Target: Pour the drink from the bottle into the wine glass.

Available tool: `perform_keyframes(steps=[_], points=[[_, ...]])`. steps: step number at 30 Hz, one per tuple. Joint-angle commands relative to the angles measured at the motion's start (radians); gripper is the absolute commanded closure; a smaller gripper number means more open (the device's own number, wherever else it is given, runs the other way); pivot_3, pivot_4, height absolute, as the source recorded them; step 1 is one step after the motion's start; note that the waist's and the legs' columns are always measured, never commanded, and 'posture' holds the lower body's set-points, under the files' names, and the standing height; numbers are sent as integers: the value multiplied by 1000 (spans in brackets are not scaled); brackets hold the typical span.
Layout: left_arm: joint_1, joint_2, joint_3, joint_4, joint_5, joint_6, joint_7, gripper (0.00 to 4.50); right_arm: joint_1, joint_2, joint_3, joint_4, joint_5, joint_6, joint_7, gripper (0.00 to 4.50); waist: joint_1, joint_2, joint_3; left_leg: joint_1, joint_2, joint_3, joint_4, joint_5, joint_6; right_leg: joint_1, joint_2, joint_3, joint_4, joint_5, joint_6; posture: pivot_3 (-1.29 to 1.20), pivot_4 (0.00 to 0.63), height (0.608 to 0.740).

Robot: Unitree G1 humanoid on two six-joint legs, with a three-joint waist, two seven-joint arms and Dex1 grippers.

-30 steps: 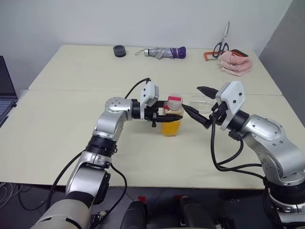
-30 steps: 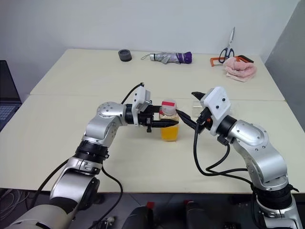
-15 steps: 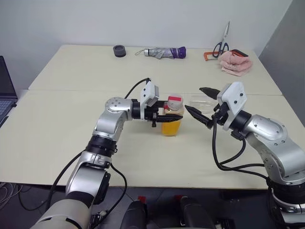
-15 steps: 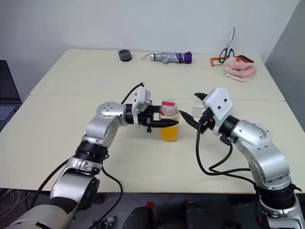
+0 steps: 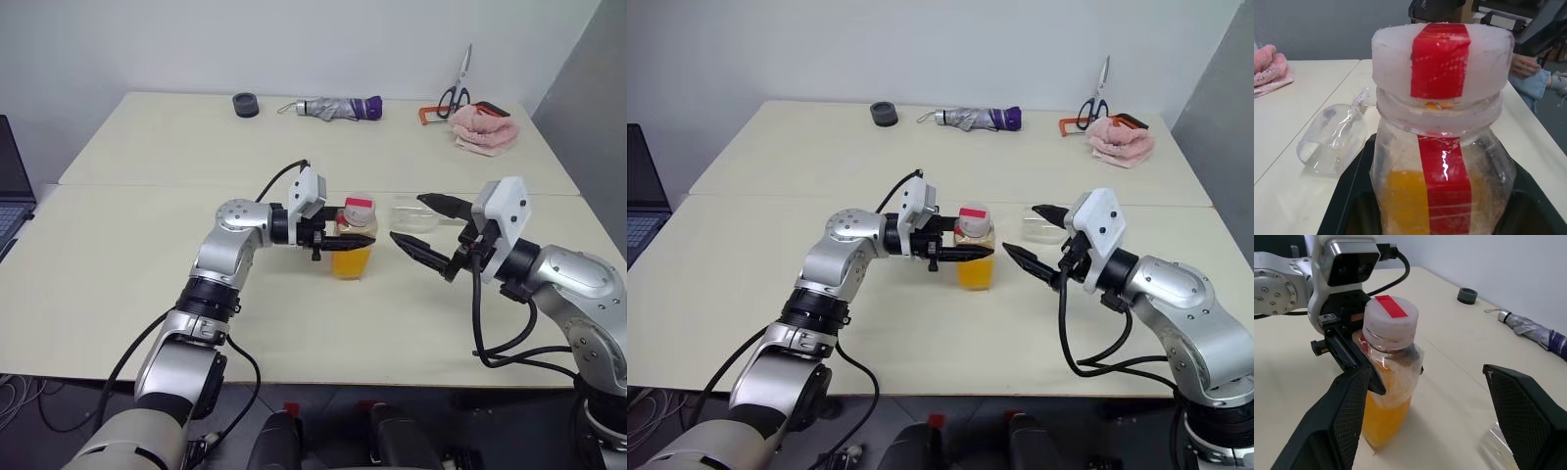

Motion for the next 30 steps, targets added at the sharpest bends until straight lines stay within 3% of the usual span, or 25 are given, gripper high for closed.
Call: perform_keyframes(steps=[1, 9, 19, 30], points=[[-29, 7, 16, -34, -15, -18, -4, 2578, -32, 14, -15, -38, 31, -27, -1, 611, 0, 0, 0, 0, 0, 0, 0, 0, 0, 0, 0, 0, 0, 0, 0, 0, 150, 740], [-31, 10, 15, -34, -17, -19, -11, 2578, -102, 41, 25, -23, 108, 32, -9, 611, 0, 0, 0, 0, 0, 0, 0, 0, 0, 0, 0, 0, 0, 0, 0, 0, 150, 740], [-32, 6, 14, -33, -17, -20, -18, 2578, -214, 96, 112, 57, 46, 12, -48, 611, 0, 0, 0, 0, 0, 0, 0, 0, 0, 0, 0, 0, 0, 0, 0, 0, 150, 740], [-32, 6, 11, -32, -13, -26, -23, 2578, -226, 142, 140, 103, 46, 33, -29, 611, 0, 0, 0, 0, 0, 0, 0, 0, 0, 0, 0, 0, 0, 0, 0, 0, 150, 740]])
